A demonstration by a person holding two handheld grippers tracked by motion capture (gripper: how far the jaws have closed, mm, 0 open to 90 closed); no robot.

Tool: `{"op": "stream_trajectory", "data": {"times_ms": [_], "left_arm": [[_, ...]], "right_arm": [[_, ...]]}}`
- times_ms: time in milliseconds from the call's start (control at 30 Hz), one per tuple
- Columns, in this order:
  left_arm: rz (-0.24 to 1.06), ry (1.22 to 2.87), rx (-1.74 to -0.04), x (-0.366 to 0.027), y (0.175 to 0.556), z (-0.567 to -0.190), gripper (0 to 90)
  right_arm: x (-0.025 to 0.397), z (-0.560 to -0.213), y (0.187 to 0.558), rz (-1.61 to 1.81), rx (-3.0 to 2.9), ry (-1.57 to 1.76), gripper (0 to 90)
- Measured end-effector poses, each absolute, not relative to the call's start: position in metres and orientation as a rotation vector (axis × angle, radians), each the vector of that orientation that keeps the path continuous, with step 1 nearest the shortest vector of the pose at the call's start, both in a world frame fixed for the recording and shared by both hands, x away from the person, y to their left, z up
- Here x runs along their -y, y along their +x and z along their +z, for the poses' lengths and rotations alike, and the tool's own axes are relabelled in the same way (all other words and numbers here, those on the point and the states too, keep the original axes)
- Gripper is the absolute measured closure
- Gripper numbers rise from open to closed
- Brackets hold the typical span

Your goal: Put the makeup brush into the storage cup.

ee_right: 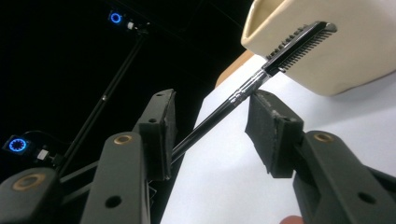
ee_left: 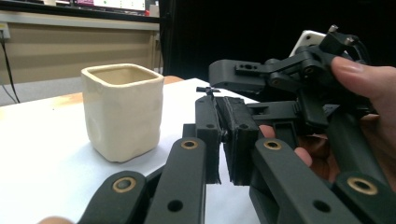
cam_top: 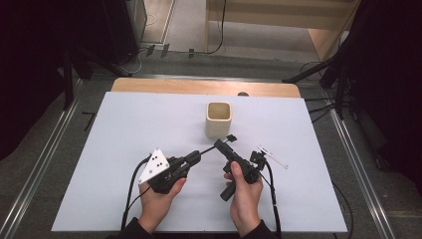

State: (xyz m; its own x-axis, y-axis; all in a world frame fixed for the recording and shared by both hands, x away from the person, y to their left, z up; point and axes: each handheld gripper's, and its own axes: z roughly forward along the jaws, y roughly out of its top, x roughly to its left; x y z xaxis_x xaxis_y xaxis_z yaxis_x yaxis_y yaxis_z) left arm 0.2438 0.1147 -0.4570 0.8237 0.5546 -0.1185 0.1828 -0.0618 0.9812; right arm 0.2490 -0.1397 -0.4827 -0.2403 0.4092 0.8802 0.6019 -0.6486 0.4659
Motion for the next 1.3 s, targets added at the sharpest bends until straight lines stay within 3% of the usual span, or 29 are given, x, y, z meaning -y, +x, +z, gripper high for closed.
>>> {"op": "stream_trajectory", "data": {"times_ms": [300,433,533,567,633,700,800,867,900,1300], "left_arm": [[0.328,1.640,-0.581,-0.112,0.242,-0.459,86.3],[0.327,1.643,-0.578,-0.111,0.242,-0.459,86.2],[0.235,1.686,-0.578,-0.110,0.248,-0.464,85.8],[0.205,1.710,-0.564,-0.110,0.252,-0.467,82.3],[0.232,1.750,-0.572,-0.107,0.255,-0.469,54.2],[0.227,1.761,-0.586,-0.107,0.256,-0.469,35.7],[0.218,1.780,-0.613,-0.110,0.257,-0.467,16.1],[0.202,1.783,-0.604,-0.115,0.258,-0.467,10.3],[0.189,1.782,-0.604,-0.117,0.259,-0.467,2.1],[0.247,1.767,-0.651,-0.146,0.262,-0.464,0.0]], "right_arm": [[0.139,-0.486,0.252,-1.988,1.224,-1.829,60.4],[0.140,-0.486,0.254,-1.990,1.219,-1.810,66.7],[0.144,-0.485,0.254,-2.016,1.170,-1.764,75.6],[0.146,-0.484,0.254,-2.040,1.155,-1.728,85.5],[0.150,-0.480,0.252,-2.096,1.180,-1.698,86.7],[0.151,-0.477,0.252,-2.128,1.249,-1.694,86.7],[0.152,-0.473,0.251,-2.175,1.359,-1.726,86.7],[0.152,-0.471,0.251,-2.205,1.456,-1.750,86.7],[0.152,-0.470,0.250,-2.225,1.514,-1.763,86.7],[0.147,-0.459,0.247,-2.301,1.835,-1.747,86.6]]}}
